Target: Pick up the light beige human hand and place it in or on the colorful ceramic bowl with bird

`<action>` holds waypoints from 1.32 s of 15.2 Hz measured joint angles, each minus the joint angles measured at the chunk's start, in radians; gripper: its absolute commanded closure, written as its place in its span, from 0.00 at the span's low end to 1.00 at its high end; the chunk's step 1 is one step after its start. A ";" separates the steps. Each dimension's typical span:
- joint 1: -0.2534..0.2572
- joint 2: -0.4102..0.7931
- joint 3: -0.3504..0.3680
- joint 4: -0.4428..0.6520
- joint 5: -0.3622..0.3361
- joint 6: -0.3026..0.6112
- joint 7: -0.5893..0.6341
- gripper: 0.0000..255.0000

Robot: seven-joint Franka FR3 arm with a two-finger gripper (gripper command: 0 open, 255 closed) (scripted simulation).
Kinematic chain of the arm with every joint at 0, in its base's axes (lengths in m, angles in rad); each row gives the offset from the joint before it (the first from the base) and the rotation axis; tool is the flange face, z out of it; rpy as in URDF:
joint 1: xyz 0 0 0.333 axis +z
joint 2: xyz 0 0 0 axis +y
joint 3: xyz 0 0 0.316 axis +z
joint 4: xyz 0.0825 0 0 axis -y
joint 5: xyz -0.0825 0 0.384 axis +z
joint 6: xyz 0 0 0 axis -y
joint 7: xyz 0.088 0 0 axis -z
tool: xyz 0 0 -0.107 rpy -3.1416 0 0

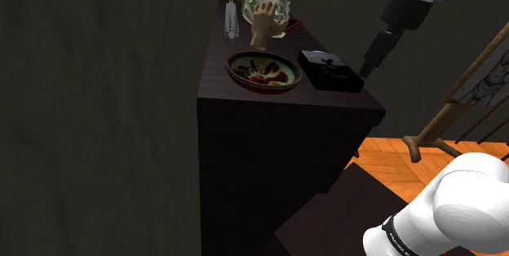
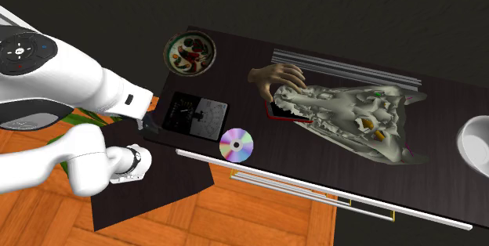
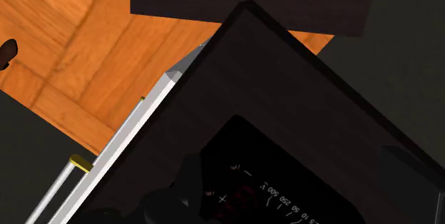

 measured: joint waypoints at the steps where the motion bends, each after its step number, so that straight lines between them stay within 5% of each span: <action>1: 0.000 0.000 0.000 0.000 0.000 0.000 0.000 0.00; 20: 0.024 0.468 0.021 0.224 -0.310 0.517 -0.294 0.00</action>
